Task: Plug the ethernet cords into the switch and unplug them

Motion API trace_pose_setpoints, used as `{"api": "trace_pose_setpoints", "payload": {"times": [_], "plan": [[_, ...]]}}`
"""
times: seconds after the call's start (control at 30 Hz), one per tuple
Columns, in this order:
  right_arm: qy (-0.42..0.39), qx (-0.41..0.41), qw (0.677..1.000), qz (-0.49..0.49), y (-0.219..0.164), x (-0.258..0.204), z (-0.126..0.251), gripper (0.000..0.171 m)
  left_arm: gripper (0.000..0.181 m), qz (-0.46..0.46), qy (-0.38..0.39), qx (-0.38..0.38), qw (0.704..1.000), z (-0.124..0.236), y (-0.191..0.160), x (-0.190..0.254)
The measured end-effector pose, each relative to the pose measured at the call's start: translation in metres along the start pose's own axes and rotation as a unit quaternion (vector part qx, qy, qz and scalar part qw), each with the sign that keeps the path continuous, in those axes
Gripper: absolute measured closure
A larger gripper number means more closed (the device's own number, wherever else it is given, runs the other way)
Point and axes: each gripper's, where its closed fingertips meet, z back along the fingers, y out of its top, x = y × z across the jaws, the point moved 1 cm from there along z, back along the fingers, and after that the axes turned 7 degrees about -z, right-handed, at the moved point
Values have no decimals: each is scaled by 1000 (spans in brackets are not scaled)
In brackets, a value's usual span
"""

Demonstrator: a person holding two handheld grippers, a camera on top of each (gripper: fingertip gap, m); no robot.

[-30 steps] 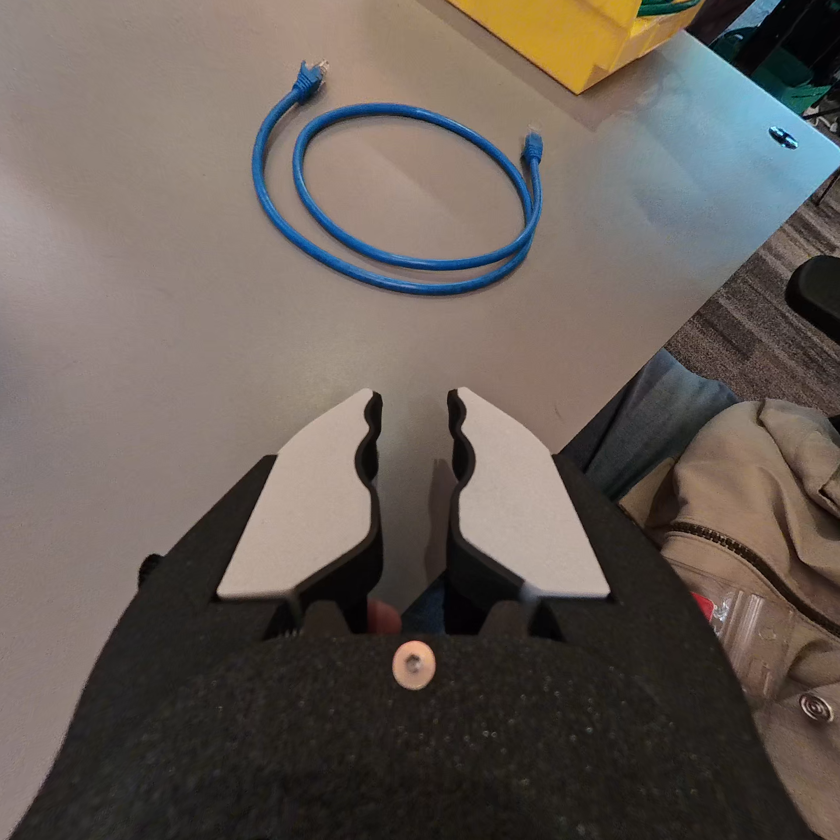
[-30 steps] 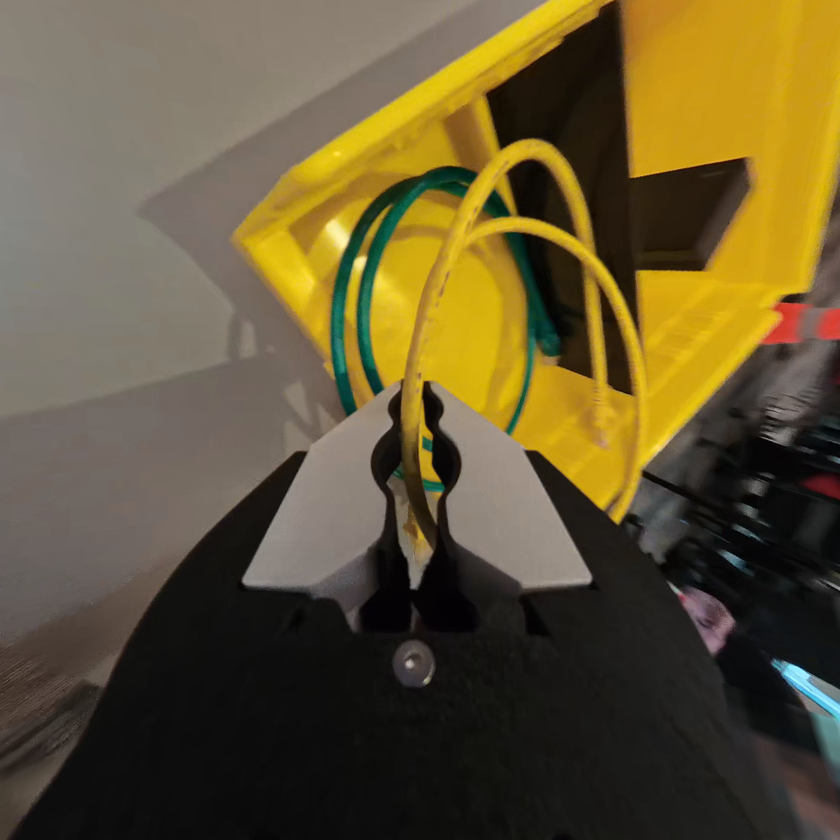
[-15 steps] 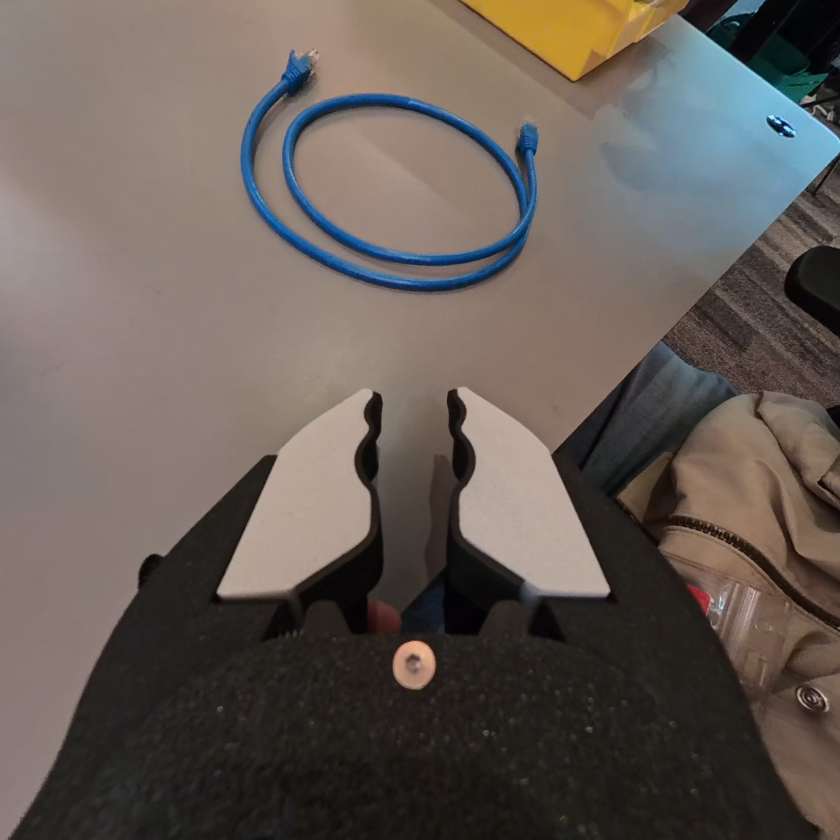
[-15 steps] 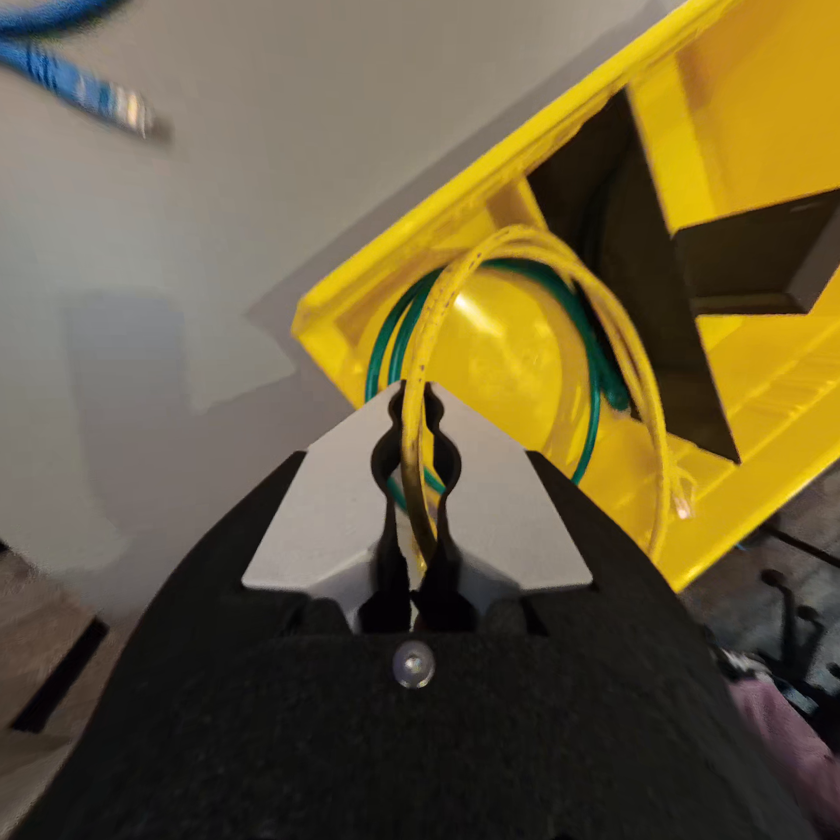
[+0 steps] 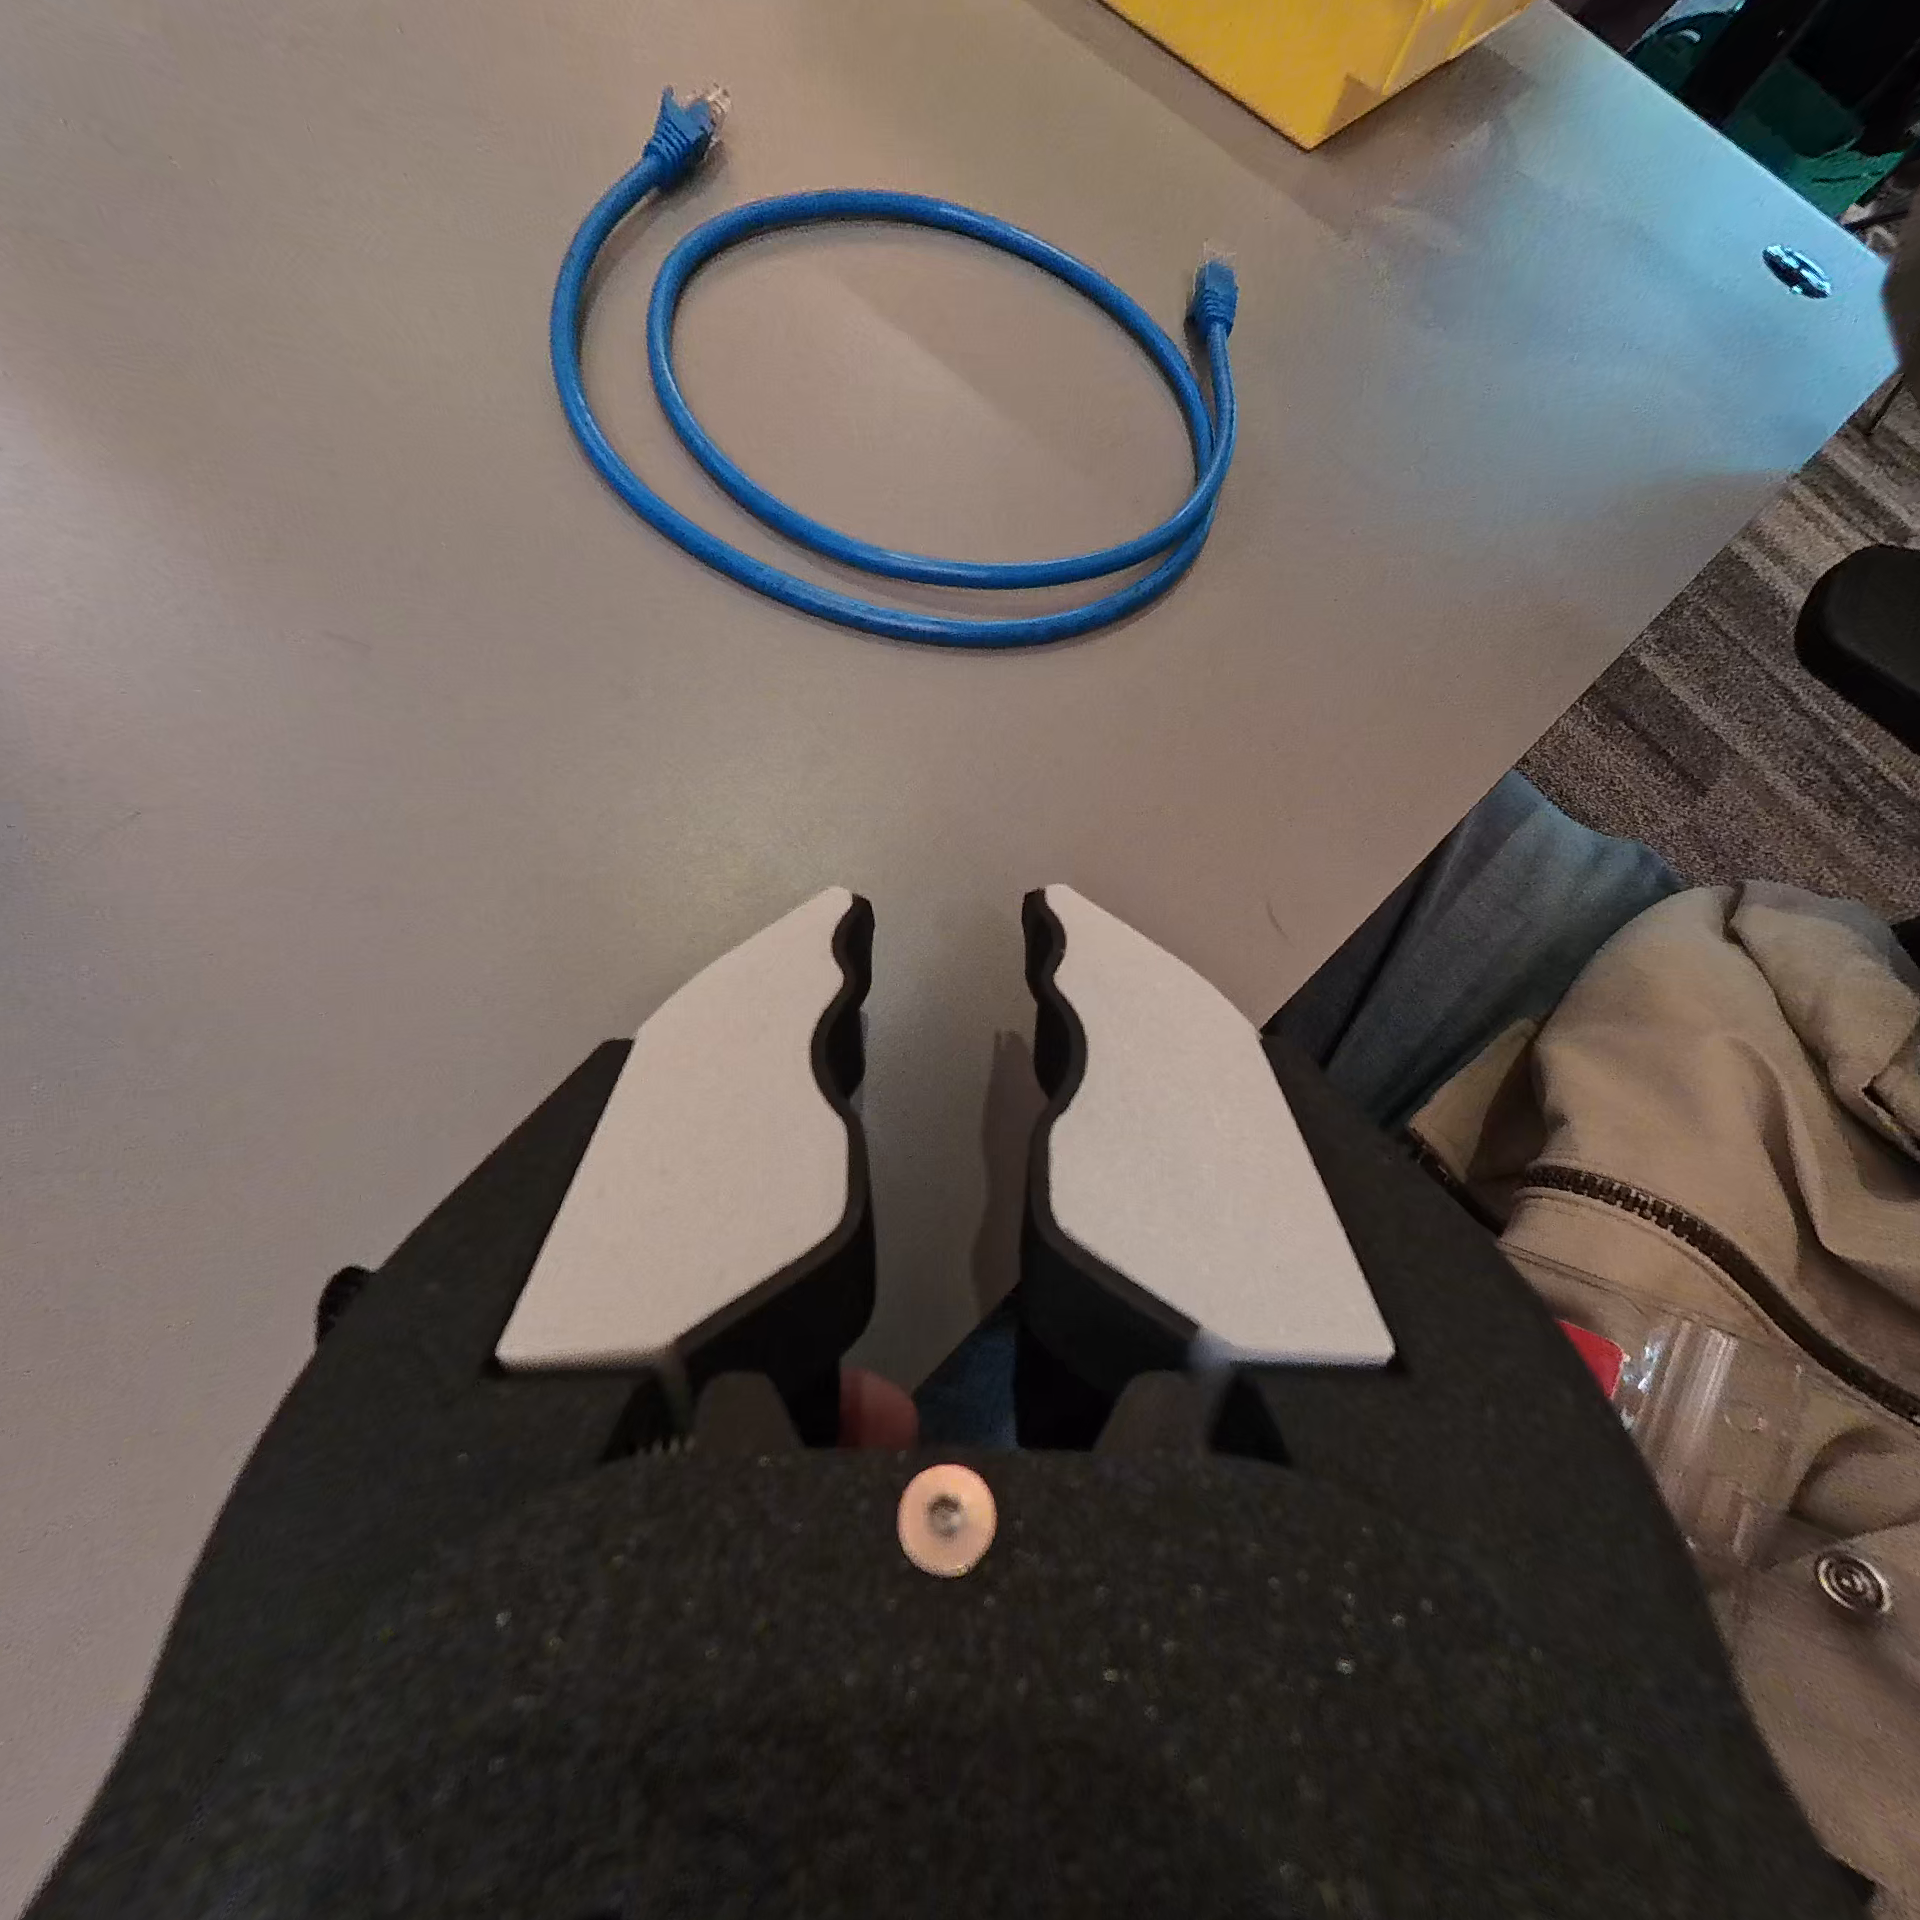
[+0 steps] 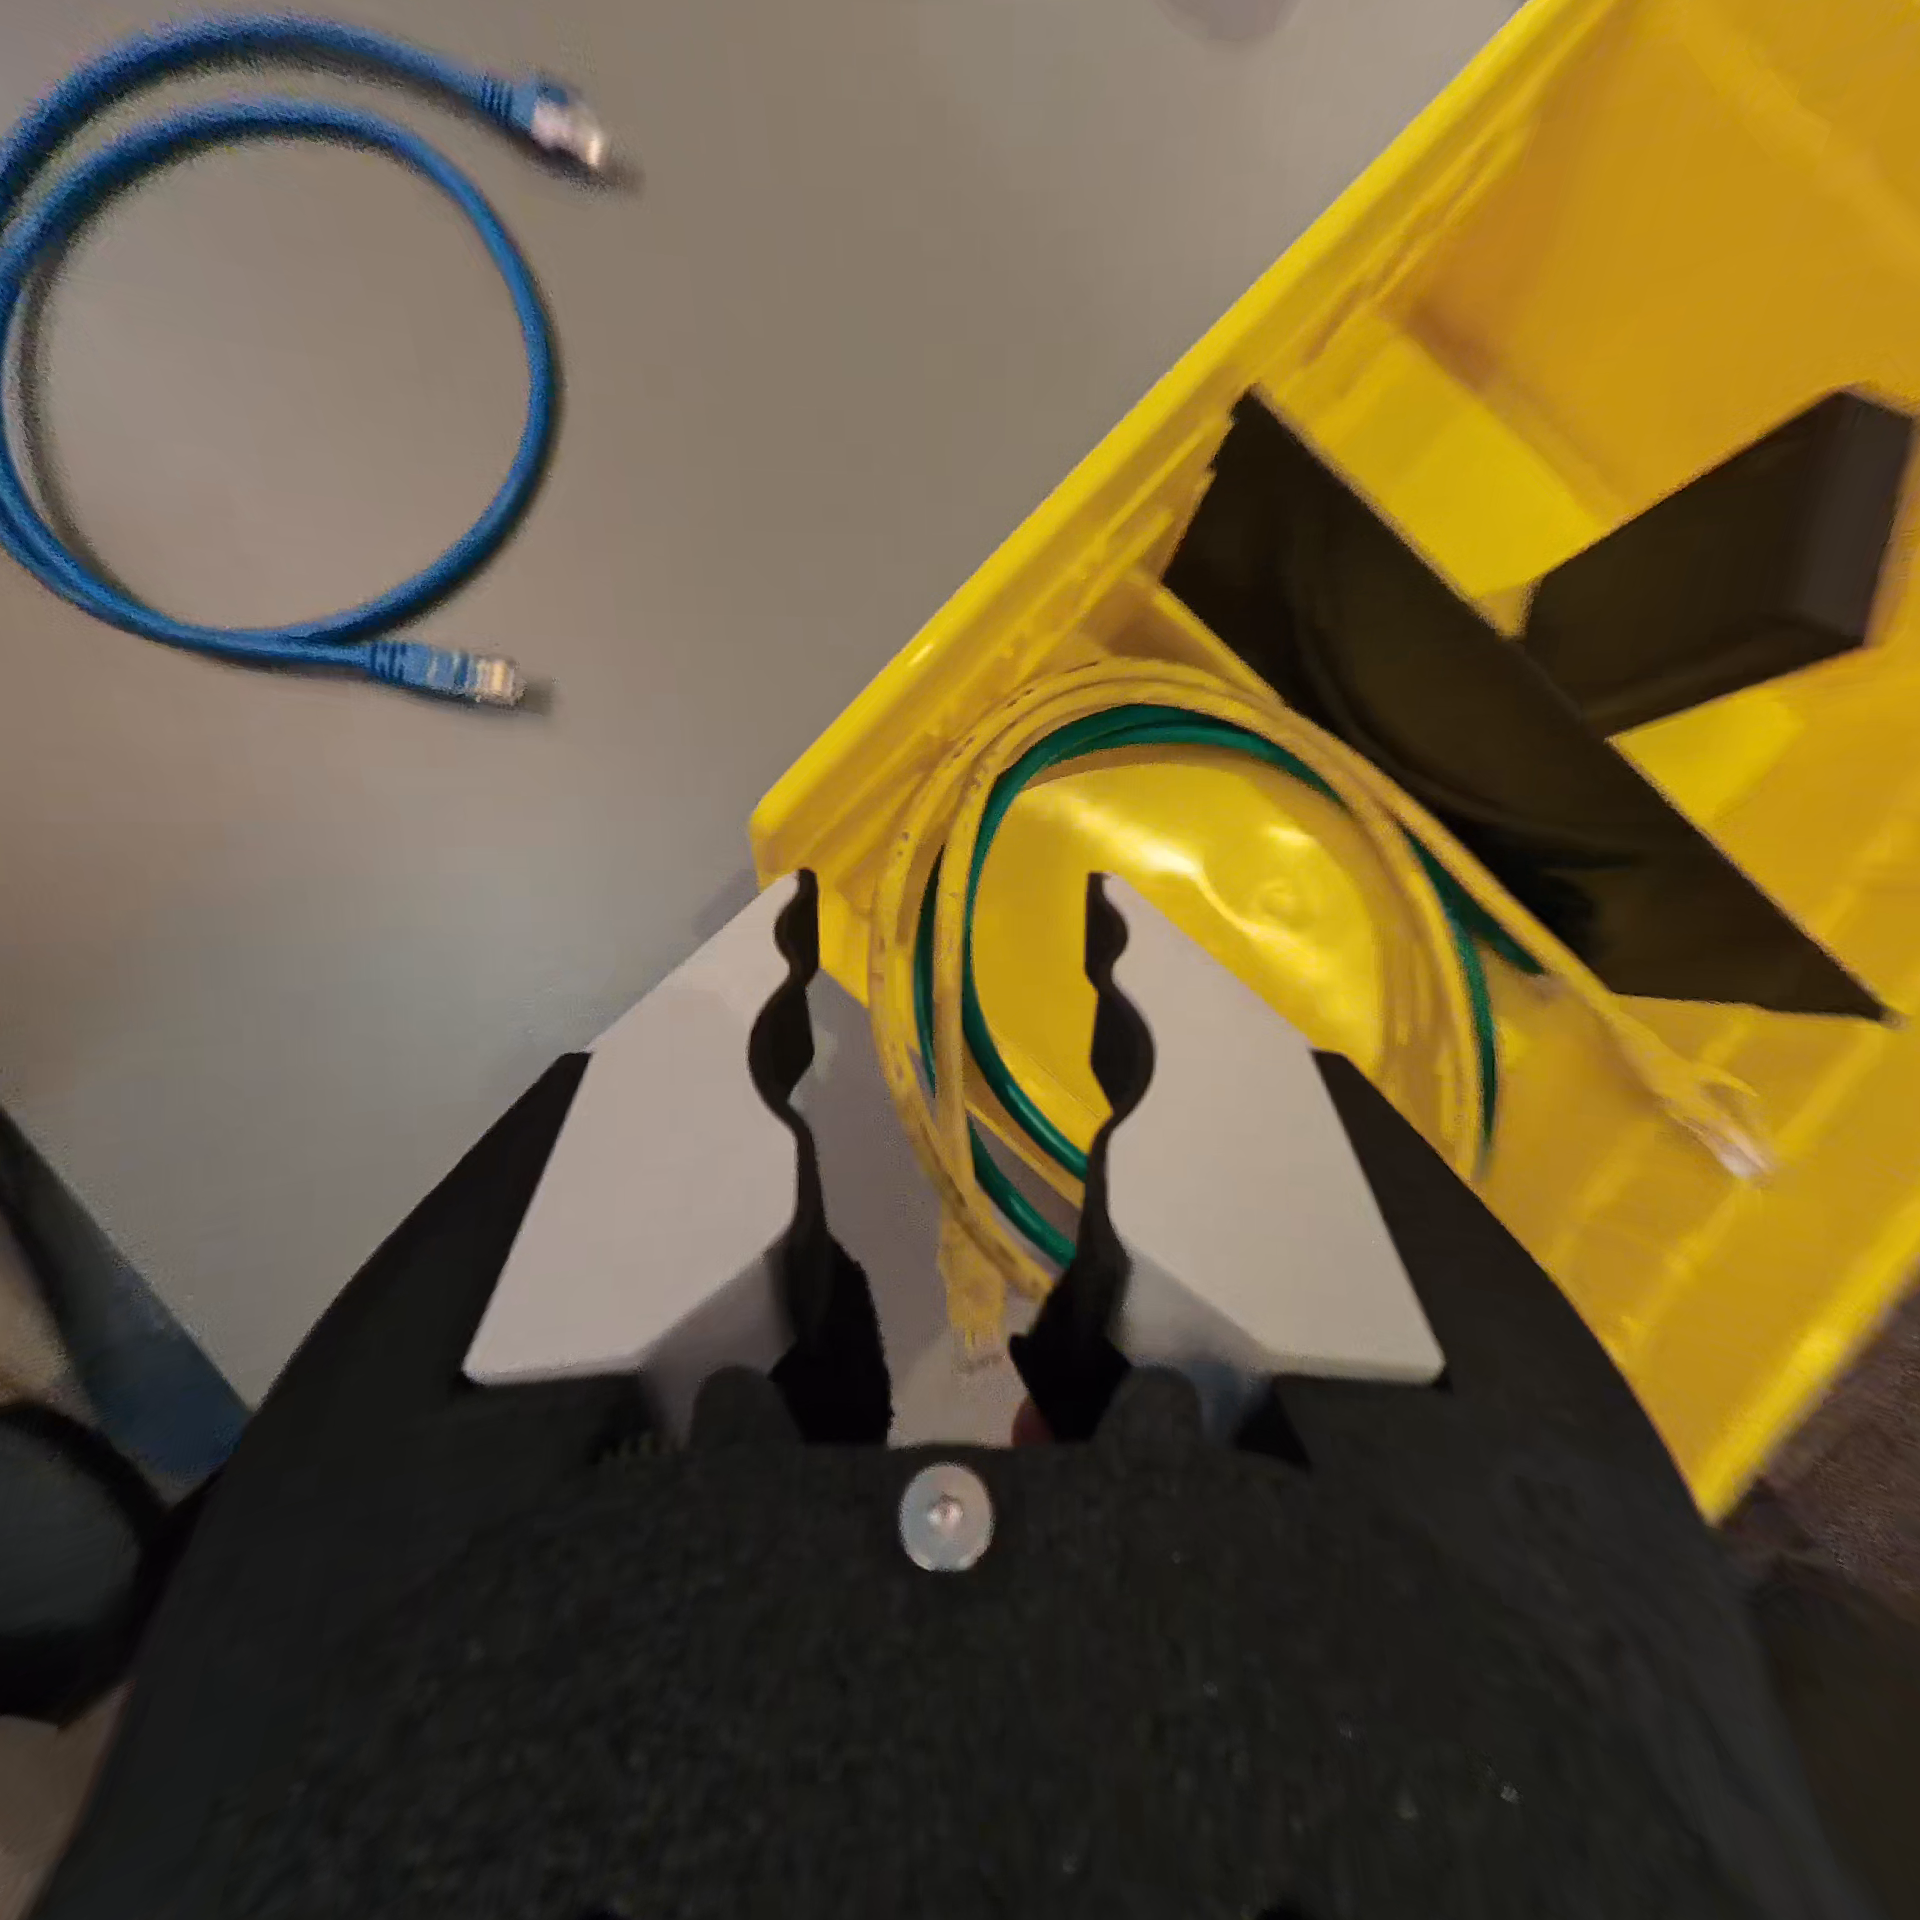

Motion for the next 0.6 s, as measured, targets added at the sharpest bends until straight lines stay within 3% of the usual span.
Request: {"api": "trace_pose_setpoints", "payload": {"times": [0.17, 0.23, 0.3, 0.37, 0.47, 0.6], "plan": [[-101, 172, 979, -41, 18, 0, 65, 119, 153, -4, -1, -5, 1000, -2, -1, 1], [-75, 246, 963, -78, 21, -26, 70, 119, 153, -7, 1, -6, 1000, -2, -1, 2], [13, 297, 950, -98, 25, -78, 50, 112, 153, -8, 1, -7, 1000, -3, -1, 2], [64, 291, 950, -96, 19, -128, 11, 109, 153, -10, 1, -7, 1000, -4, 0, 3], [33, 230, 968, -91, 10, -160, -43, 113, 153, -14, 0, -4, 1000, -4, 2, 5], [-20, 188, 979, -82, 24, -150, -78, 122, 153, -20, -3, -4, 1000, -5, 2, 8]]}}
